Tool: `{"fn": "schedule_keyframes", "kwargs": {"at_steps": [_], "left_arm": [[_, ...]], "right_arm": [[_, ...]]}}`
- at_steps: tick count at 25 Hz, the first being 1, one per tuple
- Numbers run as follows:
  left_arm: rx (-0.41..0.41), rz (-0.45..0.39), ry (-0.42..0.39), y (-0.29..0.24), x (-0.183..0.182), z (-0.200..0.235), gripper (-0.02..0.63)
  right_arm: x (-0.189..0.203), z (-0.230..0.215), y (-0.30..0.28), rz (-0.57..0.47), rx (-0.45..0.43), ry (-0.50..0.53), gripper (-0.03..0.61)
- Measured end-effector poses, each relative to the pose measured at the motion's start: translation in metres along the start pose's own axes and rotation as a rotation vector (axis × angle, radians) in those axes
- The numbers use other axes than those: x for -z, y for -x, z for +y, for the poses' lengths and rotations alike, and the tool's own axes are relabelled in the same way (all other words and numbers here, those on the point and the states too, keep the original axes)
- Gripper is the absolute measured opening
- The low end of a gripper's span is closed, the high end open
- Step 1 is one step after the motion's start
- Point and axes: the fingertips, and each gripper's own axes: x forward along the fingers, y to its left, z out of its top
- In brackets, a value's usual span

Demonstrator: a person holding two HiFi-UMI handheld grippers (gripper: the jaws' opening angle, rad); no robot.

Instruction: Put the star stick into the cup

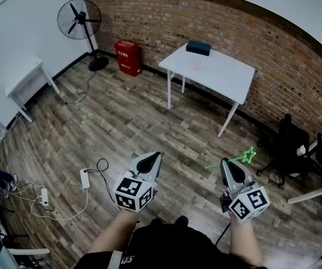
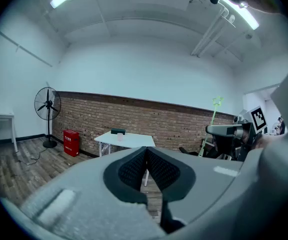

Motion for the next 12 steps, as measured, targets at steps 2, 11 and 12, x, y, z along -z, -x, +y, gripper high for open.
{"fn": "schedule_keyframes", "kwargs": {"at_steps": [2,11,12], "left_arm": [[-0.003,-0.001,-0.004,-0.003,0.000,-0.002,0.006],[0.046,0.013,-0.058,-0.029,-0.012,-0.018,0.006],[0.055,0.008,-0.072,-0.034,-0.018,-0.020,0.006]], "right_arm": [[0.000,-0.003,0.002,-0.002,-0.004,0.001,0.006],[-0.001,-0.019,0.005,-0.005,-0.025,-0.014,0.006],[-0.001,-0.022,0.006,-0.005,-0.026,-0.015,0.006]]}}
